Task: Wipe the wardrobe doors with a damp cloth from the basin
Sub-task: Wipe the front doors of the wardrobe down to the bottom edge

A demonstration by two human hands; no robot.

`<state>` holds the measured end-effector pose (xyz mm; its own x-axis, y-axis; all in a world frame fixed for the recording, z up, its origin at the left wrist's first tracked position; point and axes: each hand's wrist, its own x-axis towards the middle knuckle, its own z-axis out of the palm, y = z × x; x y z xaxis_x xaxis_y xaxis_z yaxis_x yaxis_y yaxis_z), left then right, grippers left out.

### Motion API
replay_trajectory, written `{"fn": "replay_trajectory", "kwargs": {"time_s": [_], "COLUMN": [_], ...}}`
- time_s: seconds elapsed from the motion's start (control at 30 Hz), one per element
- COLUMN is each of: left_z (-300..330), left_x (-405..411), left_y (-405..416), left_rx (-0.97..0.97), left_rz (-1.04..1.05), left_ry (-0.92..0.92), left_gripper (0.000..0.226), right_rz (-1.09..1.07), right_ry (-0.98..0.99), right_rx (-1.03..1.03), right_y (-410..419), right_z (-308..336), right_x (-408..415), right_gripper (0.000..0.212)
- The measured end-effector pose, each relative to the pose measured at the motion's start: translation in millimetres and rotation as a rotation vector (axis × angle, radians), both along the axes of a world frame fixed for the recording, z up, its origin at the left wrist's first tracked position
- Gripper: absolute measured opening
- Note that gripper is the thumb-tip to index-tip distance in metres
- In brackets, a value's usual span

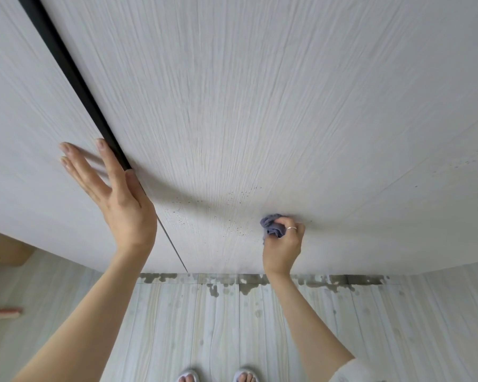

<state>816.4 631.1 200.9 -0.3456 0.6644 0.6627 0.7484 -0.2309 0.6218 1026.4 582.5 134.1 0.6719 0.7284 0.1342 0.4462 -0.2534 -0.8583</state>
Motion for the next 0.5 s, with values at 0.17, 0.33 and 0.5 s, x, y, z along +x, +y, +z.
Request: {"fn": "replay_trajectory", "kwargs": {"time_s": [0.17,0.33,0.5], "left_z": [0.4,-1.8,-2.0], "left_x": [-0.4,-0.2,-2.6], "left_y": [0.7,-1.0,1.4], "left_rx": [-0.006,-0.005,0.007], "left_rz": [-0.013,-0.013,-0.008], "left_ry": [-0.006,-0.01,0.016], "left_gripper": [0.048,0.047,0.046], "right_rz": [-0.163,-0.032,-0.062], "right_ry": [0.805,1.284,1.524], "right_rx": [0.132,0.177,-0.014], "right_y": [10.9,18.3,16.1], "right_z": [59.0,87.6,64.0], "right_x": [-13.0,-22.8,-31.0], "right_gripper": [0.025,0.027,0.015]}}
